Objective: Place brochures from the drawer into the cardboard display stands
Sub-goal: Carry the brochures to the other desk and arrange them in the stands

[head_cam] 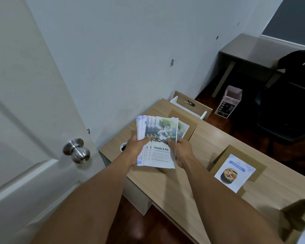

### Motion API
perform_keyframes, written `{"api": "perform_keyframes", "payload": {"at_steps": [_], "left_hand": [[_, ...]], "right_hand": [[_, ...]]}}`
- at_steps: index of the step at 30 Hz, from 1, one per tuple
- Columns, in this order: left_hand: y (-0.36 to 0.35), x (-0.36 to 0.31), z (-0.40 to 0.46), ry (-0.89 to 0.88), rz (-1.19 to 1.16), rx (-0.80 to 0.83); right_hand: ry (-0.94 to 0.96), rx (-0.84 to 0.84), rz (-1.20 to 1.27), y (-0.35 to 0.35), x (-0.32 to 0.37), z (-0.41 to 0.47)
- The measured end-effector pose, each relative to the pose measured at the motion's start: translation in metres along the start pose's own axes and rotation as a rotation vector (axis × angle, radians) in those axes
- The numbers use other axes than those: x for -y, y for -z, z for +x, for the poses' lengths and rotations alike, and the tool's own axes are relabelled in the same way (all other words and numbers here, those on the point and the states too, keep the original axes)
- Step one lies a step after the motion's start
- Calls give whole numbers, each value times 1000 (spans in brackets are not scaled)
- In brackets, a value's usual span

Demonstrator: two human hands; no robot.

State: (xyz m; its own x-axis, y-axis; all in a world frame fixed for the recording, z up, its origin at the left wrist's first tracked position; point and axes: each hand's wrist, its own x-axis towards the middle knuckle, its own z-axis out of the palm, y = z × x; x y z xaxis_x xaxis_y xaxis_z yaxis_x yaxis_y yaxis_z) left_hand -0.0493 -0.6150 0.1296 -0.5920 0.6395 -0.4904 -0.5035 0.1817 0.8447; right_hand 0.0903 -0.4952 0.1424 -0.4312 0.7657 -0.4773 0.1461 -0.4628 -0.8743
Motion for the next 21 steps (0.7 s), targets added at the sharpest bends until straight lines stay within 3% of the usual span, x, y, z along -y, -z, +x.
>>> {"api": "perform_keyframes", "payload": {"at_steps": [7,21], "left_hand": [[-1,-1,1,-71,25,-31],[-2,-7,3,22,-17,-36]], "right_hand": [[19,-9,60,-5,7,-3],[-19,-23,96,-7,9,2]]}}
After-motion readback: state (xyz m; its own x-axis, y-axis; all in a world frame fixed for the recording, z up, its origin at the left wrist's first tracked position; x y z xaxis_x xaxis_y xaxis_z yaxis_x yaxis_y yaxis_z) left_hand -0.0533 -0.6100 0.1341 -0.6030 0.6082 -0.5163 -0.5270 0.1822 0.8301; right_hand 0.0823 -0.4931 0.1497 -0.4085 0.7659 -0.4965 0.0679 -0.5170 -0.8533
